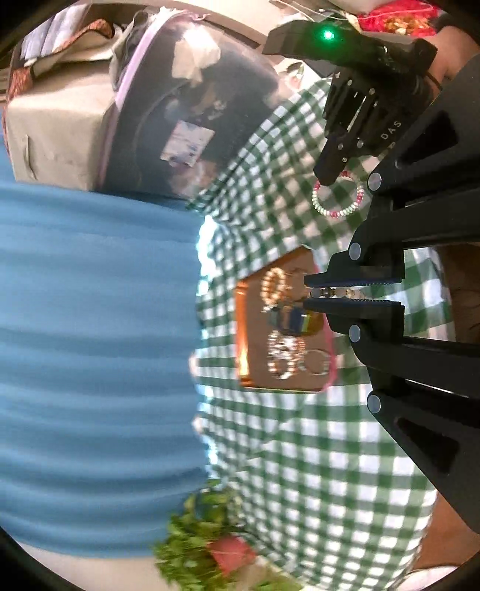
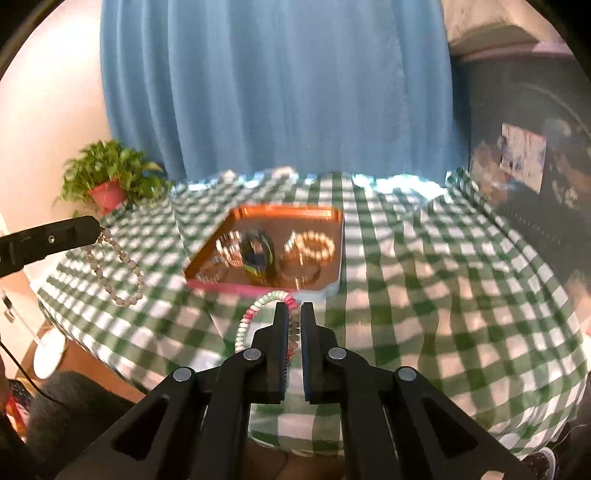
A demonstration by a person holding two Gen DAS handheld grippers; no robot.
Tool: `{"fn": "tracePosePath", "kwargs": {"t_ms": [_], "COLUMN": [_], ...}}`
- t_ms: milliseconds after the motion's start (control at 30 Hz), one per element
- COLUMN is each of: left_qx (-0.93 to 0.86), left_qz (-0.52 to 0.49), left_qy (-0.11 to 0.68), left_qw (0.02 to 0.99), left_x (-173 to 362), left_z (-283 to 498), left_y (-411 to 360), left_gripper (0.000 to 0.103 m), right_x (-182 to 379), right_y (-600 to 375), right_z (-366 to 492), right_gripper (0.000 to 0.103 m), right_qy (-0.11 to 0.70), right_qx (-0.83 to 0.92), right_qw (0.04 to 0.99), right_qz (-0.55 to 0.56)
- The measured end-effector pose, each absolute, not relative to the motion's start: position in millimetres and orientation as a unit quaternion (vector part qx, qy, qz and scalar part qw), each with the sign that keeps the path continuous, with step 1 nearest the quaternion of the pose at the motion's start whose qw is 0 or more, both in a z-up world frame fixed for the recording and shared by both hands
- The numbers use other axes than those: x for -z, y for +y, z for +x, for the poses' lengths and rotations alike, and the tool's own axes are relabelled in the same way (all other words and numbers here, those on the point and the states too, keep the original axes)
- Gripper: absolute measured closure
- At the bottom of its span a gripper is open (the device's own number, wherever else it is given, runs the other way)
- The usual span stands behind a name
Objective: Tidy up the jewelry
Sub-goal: 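Carry both bracelets over the copper tray with both tools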
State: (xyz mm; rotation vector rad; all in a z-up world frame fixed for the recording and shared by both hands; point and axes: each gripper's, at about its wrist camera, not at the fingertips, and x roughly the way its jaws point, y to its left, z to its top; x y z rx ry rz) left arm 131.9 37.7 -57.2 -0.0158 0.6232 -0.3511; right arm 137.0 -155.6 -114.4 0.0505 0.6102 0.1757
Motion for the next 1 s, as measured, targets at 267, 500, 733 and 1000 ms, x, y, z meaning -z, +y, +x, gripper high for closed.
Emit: {"fn": "tracePosePath", "kwargs": {"t_ms": [267,500,733,1000], "left_qx": [0.155,0.129,0.128,0.132], "left_qz": [0.009,-0.001,0.004,0.028], "left_qy": [0.296,0.317,0.336,0.350], "left_qw": [0.943,0.940,0.933,0.927], "left_x": [47,71,104,137], "left_z": [143,183,232,289], "left_y": [30,37,34,27], "left_gripper": [0.098,0.098,0.098,0.098], "right_x": [75,67,79,110], "right_y": [-145,-141,-141,-137], "right_z": [132,158,205,254], "right_gripper": [0.098,0.098,0.098,0.097], "right_qy": [0.267,0.268,0.284,0.312], "right_qx": [-0.118,-0.130,-0.126,-0.123], "right_qw": [0.956,0.954,0.950,0.942], "right_qz": [0.030,0.022,0.026,0.021]}}
